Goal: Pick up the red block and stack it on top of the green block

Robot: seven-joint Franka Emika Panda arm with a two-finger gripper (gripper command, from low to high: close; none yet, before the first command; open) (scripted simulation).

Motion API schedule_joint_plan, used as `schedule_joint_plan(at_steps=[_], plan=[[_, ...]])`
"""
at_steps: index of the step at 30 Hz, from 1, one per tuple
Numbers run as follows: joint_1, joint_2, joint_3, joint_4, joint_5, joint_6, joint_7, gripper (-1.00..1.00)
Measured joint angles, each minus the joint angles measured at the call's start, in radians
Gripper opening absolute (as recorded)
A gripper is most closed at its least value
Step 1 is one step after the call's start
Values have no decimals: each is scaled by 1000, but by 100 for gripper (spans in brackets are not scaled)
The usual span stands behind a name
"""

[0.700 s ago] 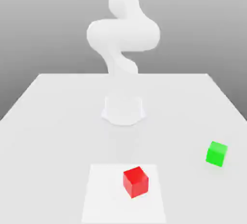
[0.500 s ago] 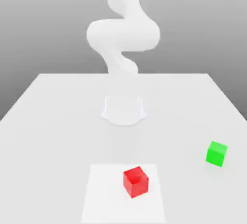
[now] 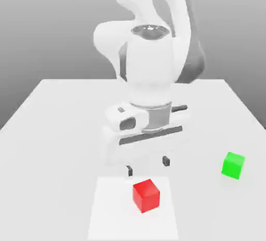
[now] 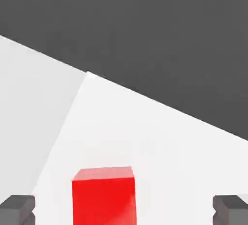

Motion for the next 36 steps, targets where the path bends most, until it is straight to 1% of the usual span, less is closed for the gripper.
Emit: schedule_joint_plan(at_steps=[5,6,13,19,30,32,36], plan=[[-13,181,15,18,8,150,-12,0],[-14,203,16,21,9,170,-13,-100],[-15,202,17,21,7,168,-11,-100],[-8,10,13,-7,-1,4,-4,-100],[474,-133,263,-15,40,-128,107,-100],[491,-97,270,-13,16,-95,135,-100],[505,35,240,-7,-74,27,202,-100]])
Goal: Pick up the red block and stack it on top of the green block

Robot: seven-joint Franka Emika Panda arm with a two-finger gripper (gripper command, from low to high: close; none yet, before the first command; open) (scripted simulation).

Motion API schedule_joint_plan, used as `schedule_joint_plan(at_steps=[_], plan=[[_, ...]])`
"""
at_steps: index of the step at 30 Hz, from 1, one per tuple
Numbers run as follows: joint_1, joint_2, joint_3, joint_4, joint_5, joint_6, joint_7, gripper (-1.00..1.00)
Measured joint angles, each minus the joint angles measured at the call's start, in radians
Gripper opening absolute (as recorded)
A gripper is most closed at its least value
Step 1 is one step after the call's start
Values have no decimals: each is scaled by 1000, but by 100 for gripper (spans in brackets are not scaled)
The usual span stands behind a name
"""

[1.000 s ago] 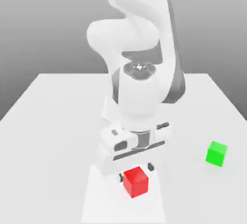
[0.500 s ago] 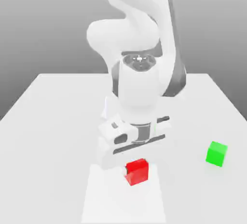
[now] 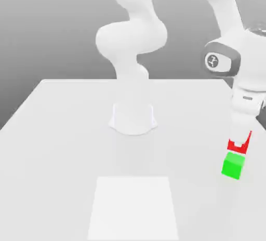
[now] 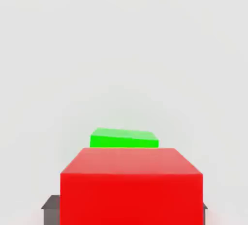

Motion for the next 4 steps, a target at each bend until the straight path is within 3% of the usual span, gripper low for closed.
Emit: schedule_joint_plan(at_steps=[1,4], plan=[[7,30,-11,1,-21,27,15,100],[7,30,-11,1,-21,27,15,100]])
